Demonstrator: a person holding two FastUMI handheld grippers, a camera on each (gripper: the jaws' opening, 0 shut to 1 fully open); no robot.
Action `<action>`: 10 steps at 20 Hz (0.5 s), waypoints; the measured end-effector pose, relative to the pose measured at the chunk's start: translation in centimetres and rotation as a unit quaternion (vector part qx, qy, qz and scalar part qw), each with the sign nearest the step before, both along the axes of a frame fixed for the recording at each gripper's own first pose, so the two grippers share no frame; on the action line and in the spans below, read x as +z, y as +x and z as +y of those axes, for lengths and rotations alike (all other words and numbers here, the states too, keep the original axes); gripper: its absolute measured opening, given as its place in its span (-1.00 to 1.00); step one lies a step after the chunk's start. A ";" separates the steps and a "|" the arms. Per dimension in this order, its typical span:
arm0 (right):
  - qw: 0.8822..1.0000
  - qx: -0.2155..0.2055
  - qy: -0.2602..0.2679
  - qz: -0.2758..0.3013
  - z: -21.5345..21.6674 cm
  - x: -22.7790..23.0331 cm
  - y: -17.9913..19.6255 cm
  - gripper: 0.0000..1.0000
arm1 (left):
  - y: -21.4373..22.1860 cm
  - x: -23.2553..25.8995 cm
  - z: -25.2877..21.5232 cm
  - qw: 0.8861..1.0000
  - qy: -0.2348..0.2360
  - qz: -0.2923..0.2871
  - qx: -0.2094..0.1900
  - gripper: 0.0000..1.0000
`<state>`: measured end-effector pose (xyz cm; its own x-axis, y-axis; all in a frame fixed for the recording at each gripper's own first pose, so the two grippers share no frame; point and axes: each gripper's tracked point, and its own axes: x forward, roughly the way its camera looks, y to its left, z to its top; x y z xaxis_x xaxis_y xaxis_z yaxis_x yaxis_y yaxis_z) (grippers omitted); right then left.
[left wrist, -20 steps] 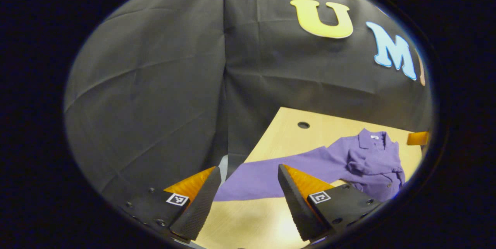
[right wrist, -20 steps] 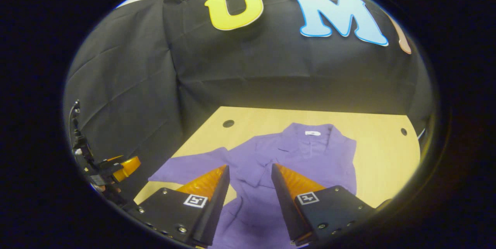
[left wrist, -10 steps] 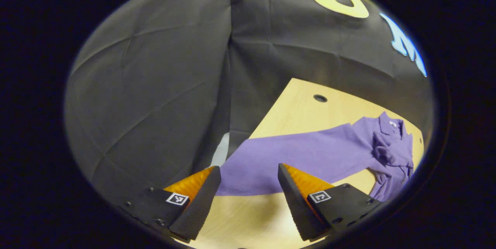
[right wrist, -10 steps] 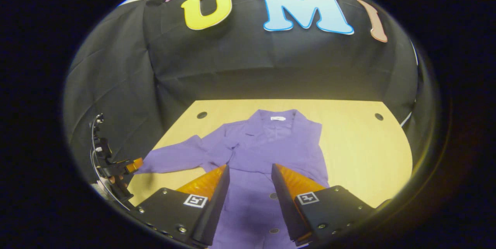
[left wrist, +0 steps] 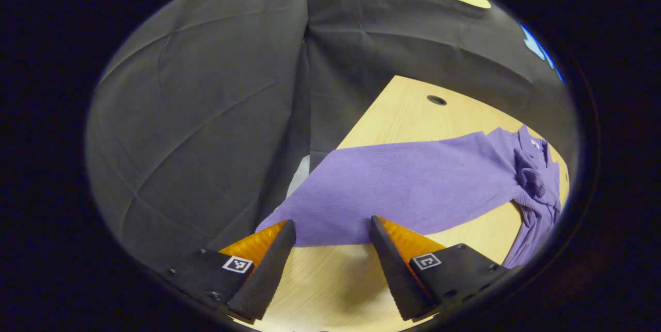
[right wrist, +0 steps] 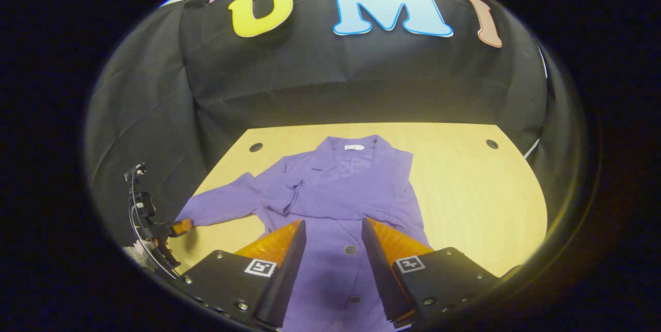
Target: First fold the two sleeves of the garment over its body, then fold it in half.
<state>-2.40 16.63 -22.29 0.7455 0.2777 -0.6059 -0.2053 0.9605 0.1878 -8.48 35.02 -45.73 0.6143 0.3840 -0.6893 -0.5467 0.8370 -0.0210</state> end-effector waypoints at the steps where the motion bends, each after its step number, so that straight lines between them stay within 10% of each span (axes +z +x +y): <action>1: 1.000 -0.001 0.002 0.002 0.0 -0.2 0.0 0.38 | 0.1 0.1 0.0 1.000 -0.002 0.000 -0.001 0.94; 5: 1.000 -0.002 0.009 0.009 0.1 -0.5 0.1 0.38 | 0.2 0.5 0.0 1.000 -0.006 -0.004 0.003 0.89; 10: 1.000 0.004 0.011 0.012 0.1 -0.5 0.0 0.38 | 1.6 0.3 -1.8 1.000 -0.012 -0.003 -0.026 0.08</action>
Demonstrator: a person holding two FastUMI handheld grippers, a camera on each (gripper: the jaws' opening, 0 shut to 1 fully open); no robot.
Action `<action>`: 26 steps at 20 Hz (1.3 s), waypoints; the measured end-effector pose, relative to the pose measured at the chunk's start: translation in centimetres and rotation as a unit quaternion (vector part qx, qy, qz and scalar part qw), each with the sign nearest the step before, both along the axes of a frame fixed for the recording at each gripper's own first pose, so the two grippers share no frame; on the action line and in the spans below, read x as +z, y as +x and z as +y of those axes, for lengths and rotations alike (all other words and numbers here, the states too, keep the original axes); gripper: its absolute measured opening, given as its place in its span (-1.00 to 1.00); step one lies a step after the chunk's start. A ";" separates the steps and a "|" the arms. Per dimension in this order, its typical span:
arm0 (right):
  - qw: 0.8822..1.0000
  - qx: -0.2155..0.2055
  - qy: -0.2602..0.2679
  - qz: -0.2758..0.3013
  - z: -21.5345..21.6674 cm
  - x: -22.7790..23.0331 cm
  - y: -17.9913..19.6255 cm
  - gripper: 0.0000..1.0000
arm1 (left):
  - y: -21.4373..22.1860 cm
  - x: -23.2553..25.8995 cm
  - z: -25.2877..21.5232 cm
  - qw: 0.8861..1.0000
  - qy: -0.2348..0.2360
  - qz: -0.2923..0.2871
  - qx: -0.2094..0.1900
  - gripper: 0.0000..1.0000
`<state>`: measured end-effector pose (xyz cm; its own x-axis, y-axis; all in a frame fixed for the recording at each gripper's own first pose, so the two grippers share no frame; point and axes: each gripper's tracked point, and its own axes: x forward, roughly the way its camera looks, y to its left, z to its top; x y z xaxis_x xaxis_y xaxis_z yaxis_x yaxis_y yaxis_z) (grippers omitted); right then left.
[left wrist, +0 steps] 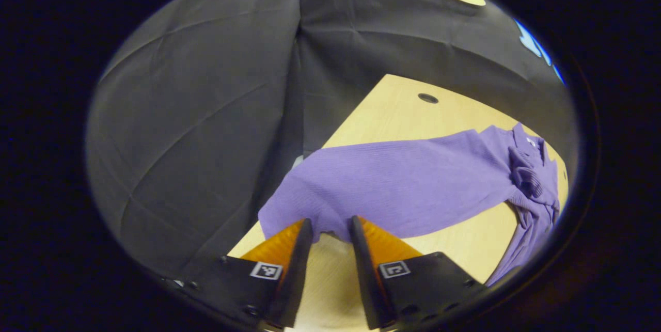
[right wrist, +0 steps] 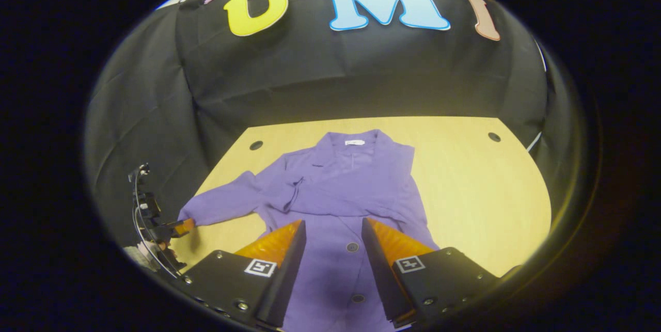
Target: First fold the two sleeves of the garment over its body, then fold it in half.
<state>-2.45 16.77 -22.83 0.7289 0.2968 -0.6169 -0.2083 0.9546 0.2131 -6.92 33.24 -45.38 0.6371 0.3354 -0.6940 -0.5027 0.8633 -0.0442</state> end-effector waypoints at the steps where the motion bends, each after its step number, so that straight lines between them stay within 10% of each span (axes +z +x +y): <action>1: 1.000 0.000 0.000 0.001 0.0 0.0 0.0 0.38 | 0.3 0.0 -0.3 1.000 0.000 0.002 -0.003 -0.21; 5: 1.000 -0.005 0.002 0.003 -0.3 0.0 0.0 0.37 | 0.4 0.2 -0.2 1.000 0.011 0.021 -0.002 -0.87; 26: 0.997 -0.067 0.037 -0.001 -6.6 -0.2 -0.6 0.38 | 13.2 15.4 -13.0 0.989 0.018 -0.104 -0.108 -0.87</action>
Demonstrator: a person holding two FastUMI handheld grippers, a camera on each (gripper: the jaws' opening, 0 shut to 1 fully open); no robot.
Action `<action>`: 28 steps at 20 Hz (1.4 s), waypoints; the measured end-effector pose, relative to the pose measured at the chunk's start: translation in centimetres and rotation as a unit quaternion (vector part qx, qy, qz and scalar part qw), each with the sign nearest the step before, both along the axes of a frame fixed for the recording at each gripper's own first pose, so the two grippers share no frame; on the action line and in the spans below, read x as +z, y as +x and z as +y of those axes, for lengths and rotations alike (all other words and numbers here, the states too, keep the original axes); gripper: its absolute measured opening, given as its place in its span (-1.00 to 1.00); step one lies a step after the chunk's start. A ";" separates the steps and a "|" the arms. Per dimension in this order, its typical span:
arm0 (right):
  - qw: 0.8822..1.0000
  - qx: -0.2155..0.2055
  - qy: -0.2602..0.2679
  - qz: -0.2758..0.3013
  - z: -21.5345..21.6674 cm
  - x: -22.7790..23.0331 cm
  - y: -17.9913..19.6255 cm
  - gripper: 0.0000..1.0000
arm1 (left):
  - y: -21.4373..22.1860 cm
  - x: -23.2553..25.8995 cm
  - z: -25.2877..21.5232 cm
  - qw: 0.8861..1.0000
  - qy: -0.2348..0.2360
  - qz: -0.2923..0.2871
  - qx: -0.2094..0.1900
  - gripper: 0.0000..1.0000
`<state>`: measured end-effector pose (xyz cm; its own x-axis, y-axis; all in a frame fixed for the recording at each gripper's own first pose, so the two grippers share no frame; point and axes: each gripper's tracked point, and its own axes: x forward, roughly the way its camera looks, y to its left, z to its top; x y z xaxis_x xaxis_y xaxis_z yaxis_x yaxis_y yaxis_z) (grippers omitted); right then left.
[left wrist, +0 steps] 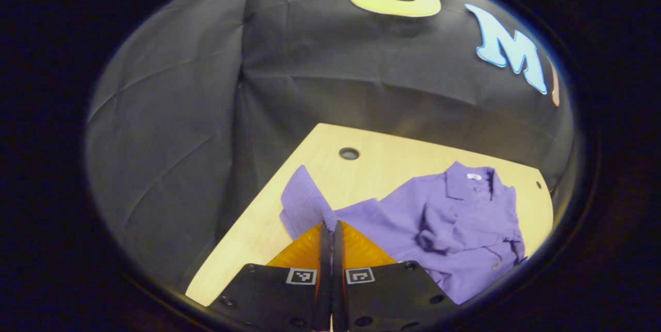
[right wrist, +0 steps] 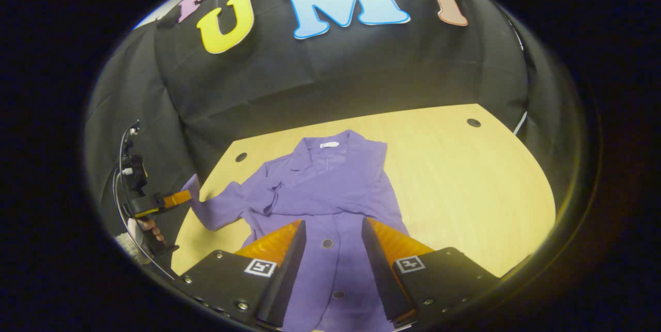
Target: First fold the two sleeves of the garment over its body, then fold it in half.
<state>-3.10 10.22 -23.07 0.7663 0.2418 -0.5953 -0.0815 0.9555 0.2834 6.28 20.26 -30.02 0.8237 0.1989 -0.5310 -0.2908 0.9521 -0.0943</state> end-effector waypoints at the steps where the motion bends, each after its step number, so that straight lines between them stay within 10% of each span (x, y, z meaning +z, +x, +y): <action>1: 1.000 -0.007 0.002 0.000 -0.6 0.0 -0.1 0.38 | 1.0 0.6 -1.7 1.000 -0.001 -0.006 -0.014 -0.87; 14: 0.994 -0.109 0.014 0.009 -9.4 -1.0 -2.0 0.38 | 8.7 4.9 -26.4 0.979 -0.034 -0.035 -0.200 -0.87; 28: 0.982 -0.184 0.016 0.027 -15.7 -2.2 -4.8 0.38 | 7.6 5.2 -45.4 0.934 -0.061 -0.018 -0.353 -0.88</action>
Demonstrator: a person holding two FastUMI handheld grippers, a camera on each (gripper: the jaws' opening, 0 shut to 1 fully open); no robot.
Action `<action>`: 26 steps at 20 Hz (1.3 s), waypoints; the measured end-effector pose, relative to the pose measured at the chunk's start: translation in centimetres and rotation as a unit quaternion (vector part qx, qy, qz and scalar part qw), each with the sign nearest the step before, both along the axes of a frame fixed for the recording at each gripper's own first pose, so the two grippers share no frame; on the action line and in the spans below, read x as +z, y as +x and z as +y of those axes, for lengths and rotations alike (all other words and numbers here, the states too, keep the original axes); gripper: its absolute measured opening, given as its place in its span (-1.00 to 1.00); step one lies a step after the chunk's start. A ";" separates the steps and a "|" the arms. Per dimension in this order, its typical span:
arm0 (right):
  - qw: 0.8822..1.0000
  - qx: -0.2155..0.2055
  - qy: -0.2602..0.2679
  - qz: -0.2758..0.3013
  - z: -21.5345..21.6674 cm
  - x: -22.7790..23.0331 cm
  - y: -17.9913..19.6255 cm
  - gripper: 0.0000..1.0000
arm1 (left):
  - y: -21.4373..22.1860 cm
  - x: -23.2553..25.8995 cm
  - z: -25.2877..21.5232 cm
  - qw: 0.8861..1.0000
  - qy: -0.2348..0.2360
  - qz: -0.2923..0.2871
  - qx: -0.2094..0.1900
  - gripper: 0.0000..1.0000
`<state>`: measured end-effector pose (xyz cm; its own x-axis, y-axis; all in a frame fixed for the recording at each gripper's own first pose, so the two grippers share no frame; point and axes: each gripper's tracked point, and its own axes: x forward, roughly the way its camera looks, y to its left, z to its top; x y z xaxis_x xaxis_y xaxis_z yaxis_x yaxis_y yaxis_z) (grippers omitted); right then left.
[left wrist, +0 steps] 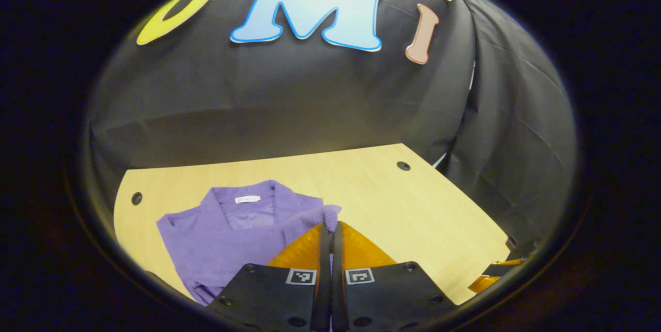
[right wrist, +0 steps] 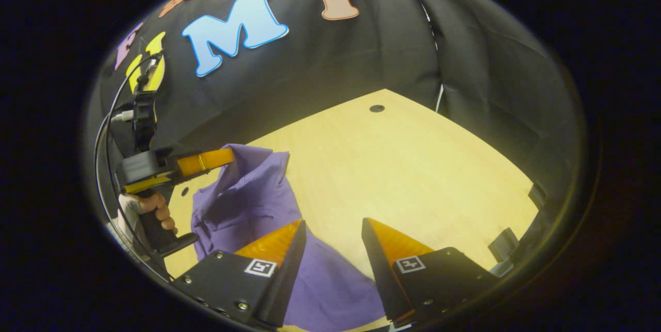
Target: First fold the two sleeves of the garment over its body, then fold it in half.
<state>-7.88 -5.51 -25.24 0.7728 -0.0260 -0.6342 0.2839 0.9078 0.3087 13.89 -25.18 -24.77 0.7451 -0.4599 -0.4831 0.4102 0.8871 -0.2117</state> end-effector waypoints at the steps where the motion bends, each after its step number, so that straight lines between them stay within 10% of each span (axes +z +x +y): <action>1: 1.000 0.000 0.000 0.000 0.0 0.0 0.0 0.38 | 0.0 -0.1 -0.5 1.000 0.004 0.000 -0.005 -0.88; 6: 1.000 0.007 0.004 0.000 0.2 -0.1 0.4 0.38 | -1.3 -1.9 -1.4 0.999 -0.004 0.046 -0.017 -0.72; 10: 1.000 0.019 0.009 0.003 0.9 -0.5 0.6 0.38 | -1.6 -2.2 -0.1 0.999 0.008 0.038 -0.015 0.08; 26: 0.990 0.111 -0.016 0.085 3.8 -6.5 -4.5 0.38 | -15.7 -10.2 16.8 0.989 0.078 0.101 0.070 0.08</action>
<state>-12.39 -1.69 -31.78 0.6438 0.1110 -0.7571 0.1217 0.9620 0.2445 -1.79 -8.39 -34.96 0.6773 -0.2676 -0.6853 0.2454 0.9603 -0.1325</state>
